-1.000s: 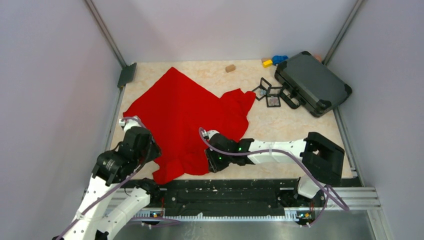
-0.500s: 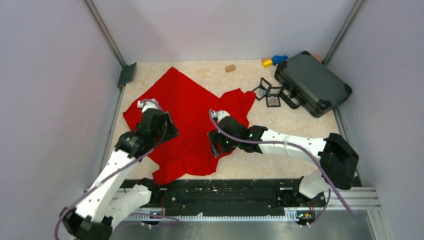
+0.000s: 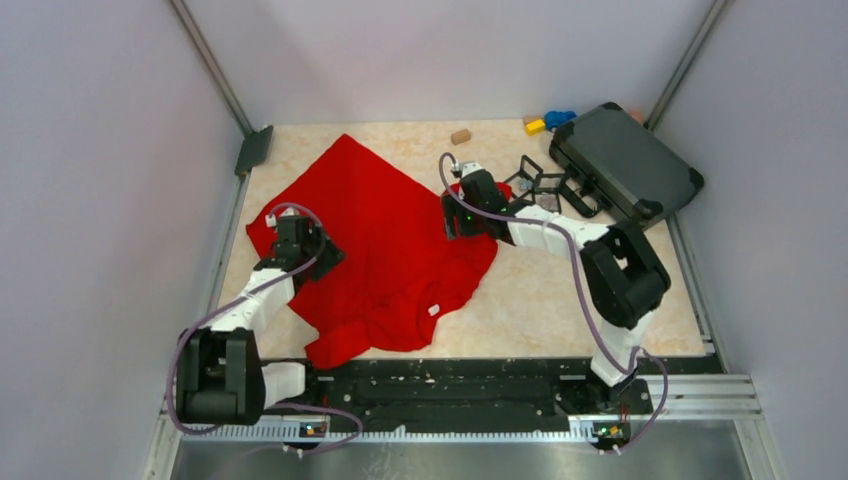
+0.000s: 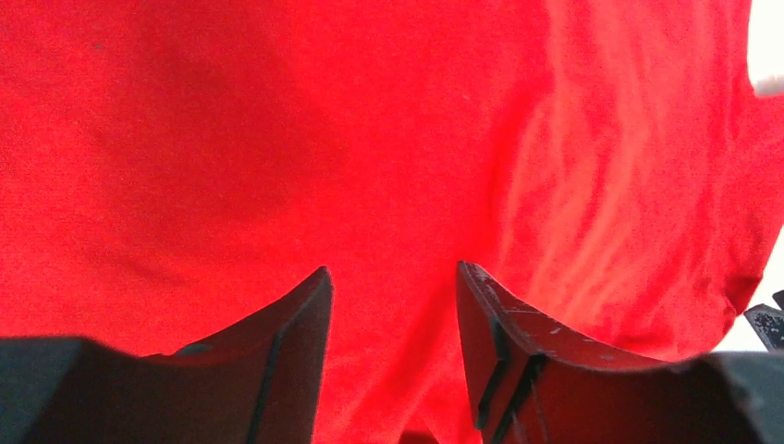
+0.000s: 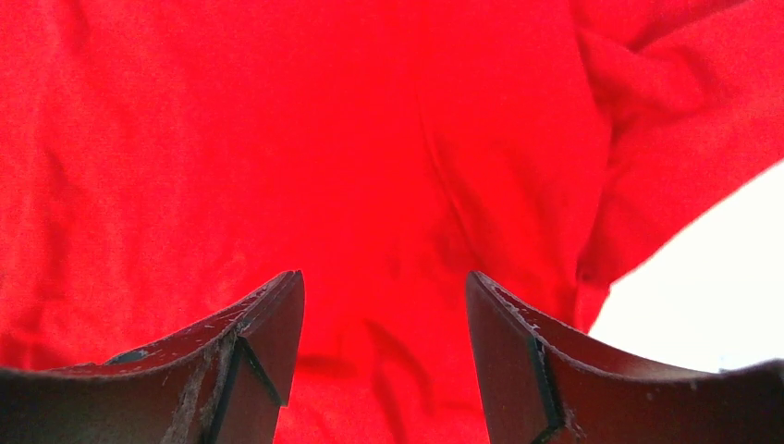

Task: Pin the brooch onto the clothing

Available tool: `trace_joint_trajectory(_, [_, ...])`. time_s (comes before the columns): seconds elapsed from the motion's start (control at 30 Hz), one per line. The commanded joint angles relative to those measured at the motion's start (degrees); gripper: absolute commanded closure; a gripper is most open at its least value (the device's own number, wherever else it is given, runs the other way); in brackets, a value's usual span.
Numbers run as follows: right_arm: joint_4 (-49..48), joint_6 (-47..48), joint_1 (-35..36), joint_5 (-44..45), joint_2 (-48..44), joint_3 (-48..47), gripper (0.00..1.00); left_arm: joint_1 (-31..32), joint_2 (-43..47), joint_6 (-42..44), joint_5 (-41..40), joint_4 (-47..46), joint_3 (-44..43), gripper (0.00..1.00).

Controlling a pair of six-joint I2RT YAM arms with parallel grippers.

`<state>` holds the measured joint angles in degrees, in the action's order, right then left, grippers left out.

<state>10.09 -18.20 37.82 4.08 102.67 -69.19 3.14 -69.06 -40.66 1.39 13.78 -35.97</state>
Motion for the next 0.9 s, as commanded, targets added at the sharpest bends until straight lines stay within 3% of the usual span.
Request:
trace_joint_trajectory(0.0, [-3.64, 3.34, -2.25, -3.08, 5.59, -5.8, 0.35, -5.58, -2.39, -1.54, 6.09, -10.72, 4.13, 0.47])
trace_joint_trajectory(0.3, [-4.04, 2.56, -3.53, -6.58, 12.91, -9.78, 0.35, -13.05, -8.12, -2.84, 10.57, -15.49, 6.72, 0.51])
trace_joint_trajectory(0.7, [-2.21, 0.83, -5.22, -7.6, 15.27, -10.73, 0.35, -18.47, -7.0, 0.2, 14.16, -10.98, 6.78, 0.51])
trace_joint_trajectory(0.87, [2.61, 2.67, -5.22, -11.04, 12.69, -15.6, 0.35, -17.76, -4.61, 3.14, 17.16, -6.11, 2.13, 0.4])
